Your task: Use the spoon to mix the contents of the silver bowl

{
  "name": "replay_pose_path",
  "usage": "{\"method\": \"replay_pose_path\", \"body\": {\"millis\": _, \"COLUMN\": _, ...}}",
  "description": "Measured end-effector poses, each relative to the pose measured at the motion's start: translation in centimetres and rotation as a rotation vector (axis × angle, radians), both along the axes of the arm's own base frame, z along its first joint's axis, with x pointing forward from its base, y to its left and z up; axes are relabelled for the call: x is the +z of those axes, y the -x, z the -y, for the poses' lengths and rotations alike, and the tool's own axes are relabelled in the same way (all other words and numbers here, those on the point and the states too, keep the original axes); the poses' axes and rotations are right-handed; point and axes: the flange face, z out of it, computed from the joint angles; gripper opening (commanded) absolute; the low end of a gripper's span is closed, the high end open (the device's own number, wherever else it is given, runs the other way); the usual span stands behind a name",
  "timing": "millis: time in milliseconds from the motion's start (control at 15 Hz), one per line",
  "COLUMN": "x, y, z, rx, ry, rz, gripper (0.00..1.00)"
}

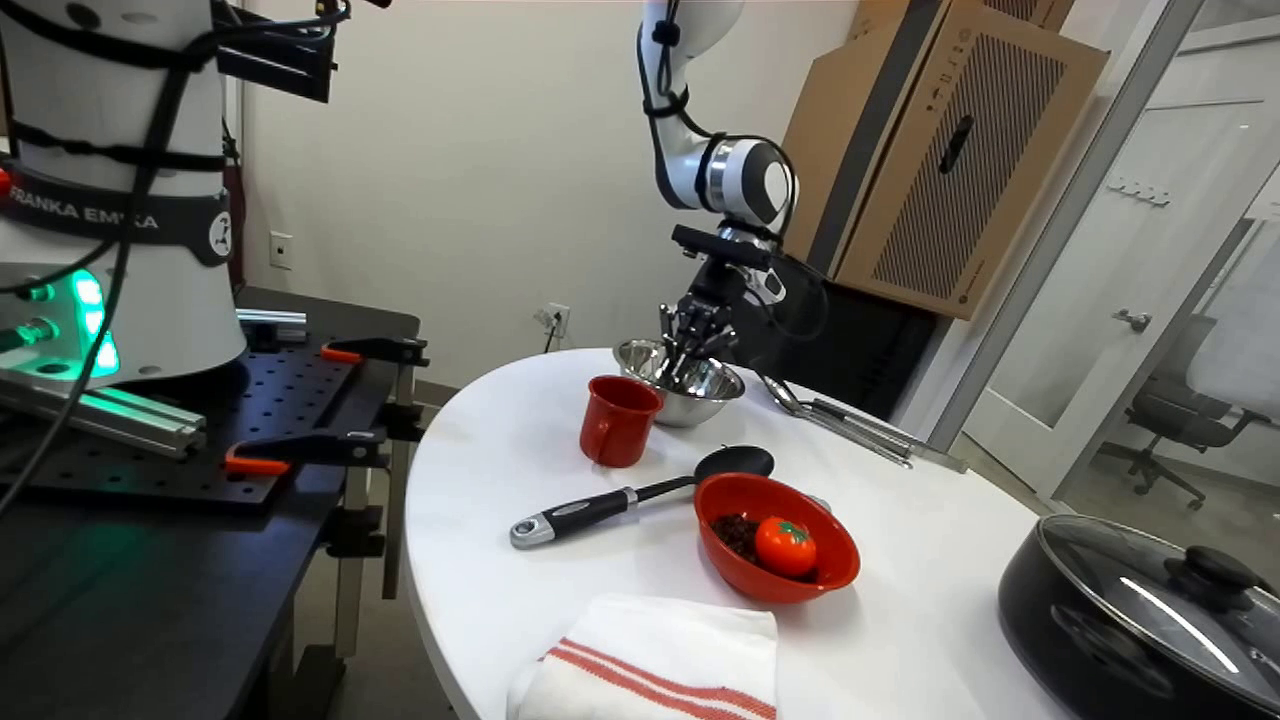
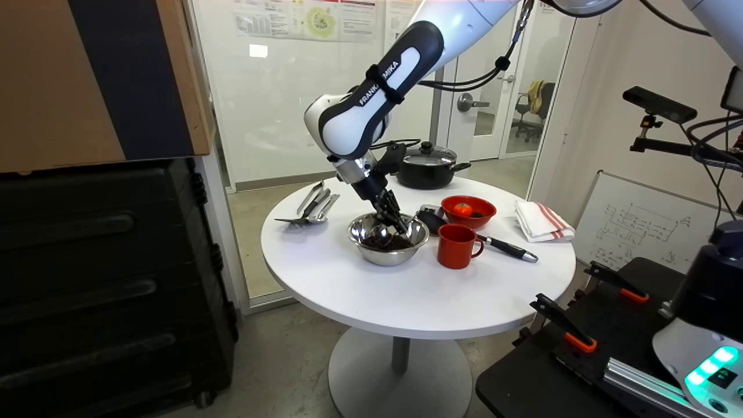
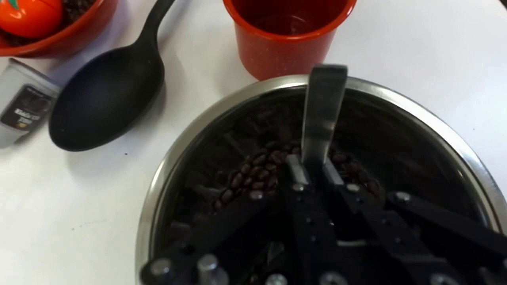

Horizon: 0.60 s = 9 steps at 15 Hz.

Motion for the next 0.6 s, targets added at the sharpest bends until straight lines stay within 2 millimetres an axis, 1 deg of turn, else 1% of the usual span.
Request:
{"method": "replay_pose_path", "body": {"millis": 67, "x": 0.09, "y": -0.06, "z": 0.11, "rx": 0.000, "ry": 0.006, "rz": 0.005, "gripper": 0.03}}
{"method": "replay_pose_path", "body": {"millis": 133, "x": 0.14, "y": -0.07, "z": 0.16, "rx": 0.000, "ry": 0.011, "rz": 0.008, "gripper": 0.36}}
{"method": "replay_pose_path", "body": {"millis": 200, "x": 0.11, "y": -0.04, "z": 0.18, "rx": 0.002, "ry": 0.014, "rz": 0.009, "gripper": 0.37}}
{"method": "replay_pose_path", "body": {"millis": 333, "x": -0.06, "y": 0.16, "z": 0.13, "rx": 0.005, "ry": 0.018, "rz": 0.005, "gripper": 0.51}}
{"method": "replay_pose_path", "body": {"millis": 400, "x": -0.15, "y": 0.27, "z": 0.09, "rx": 0.007, "ry": 0.020, "rz": 0.003, "gripper": 0.59}}
{"method": "replay_pose_path", "body": {"millis": 533, "x": -0.29, "y": 0.46, "z": 0.04, "rx": 0.008, "ry": 0.022, "rz": -0.003, "gripper": 0.72}}
{"method": "replay_pose_path", "body": {"millis": 600, "x": -0.33, "y": 0.53, "z": 0.01, "rx": 0.009, "ry": 0.023, "rz": -0.004, "gripper": 0.81}}
